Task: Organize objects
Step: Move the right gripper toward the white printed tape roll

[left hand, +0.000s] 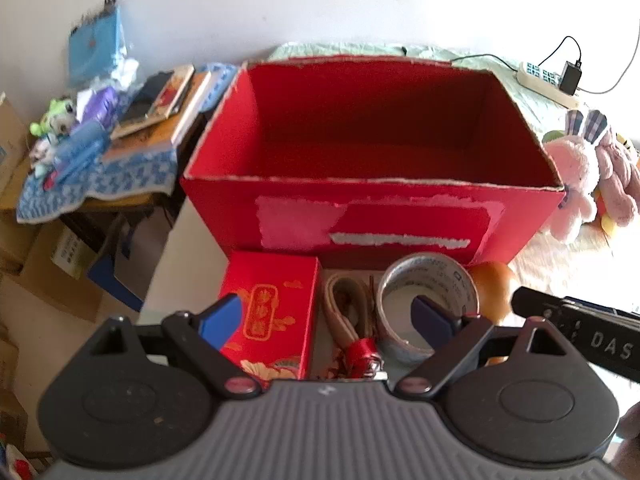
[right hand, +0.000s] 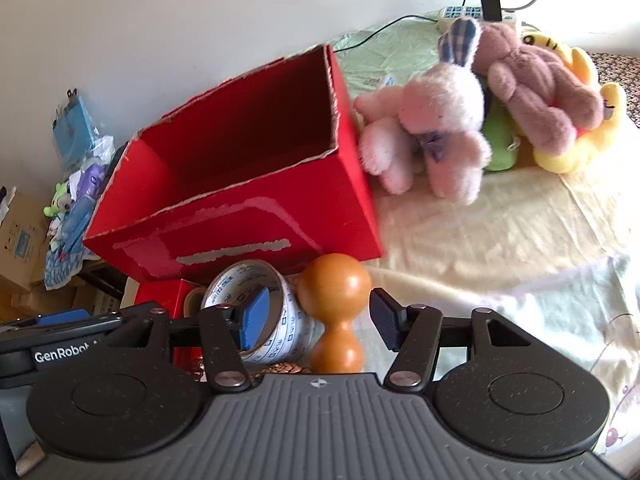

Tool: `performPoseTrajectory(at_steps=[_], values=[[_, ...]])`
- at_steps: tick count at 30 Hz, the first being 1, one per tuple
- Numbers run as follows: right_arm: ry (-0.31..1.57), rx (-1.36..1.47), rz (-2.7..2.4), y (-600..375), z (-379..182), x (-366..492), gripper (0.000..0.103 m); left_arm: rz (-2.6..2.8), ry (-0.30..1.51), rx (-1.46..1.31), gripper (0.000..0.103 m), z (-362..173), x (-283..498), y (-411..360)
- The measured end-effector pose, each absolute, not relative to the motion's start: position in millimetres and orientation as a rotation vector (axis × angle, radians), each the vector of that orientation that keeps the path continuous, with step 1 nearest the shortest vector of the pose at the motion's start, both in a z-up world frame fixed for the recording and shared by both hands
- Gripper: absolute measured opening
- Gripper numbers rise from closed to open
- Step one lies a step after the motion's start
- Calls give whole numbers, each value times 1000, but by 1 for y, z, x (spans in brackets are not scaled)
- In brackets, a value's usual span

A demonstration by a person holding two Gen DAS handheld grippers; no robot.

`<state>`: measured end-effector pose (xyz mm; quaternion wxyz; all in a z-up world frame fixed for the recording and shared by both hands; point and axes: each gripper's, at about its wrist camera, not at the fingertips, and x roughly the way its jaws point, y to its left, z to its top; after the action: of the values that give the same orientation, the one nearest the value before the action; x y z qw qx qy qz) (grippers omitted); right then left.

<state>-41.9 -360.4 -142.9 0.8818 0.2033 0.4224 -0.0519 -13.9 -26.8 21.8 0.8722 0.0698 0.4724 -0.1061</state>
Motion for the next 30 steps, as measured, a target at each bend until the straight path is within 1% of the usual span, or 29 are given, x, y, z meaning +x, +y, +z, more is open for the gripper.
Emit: performPoseTrajectory(at_steps=[4,9,17,19,24,25,26,28,30], values=[[867,356,-133,-359,-139,-45,60,-224,950,124,92,25,-17,-22],[877,302,-136,-358,-139,-48,60,-244,840,162,90,31,-24,-18],[904,320,-168,-370,-146,-56,59,-314,846,148,90,28,-19,-16],[908,322,-160,-369,-147,-56,55,-320,859,156,90,25,-19,-23],[901,317,-125,-362,-147,-52,49,-322,923,178,91,16,-16,-36],[902,315,-116,-359,-147,-50,46,-321,934,178,91,15,-16,-37],[903,312,-107,-357,-148,-49,44,-315,944,184,91,13,-16,-37],[910,309,-92,-353,-149,-46,39,-309,964,189,89,9,-16,-38],[916,307,-78,-350,-150,-43,36,-301,979,202,83,4,-16,-37]])
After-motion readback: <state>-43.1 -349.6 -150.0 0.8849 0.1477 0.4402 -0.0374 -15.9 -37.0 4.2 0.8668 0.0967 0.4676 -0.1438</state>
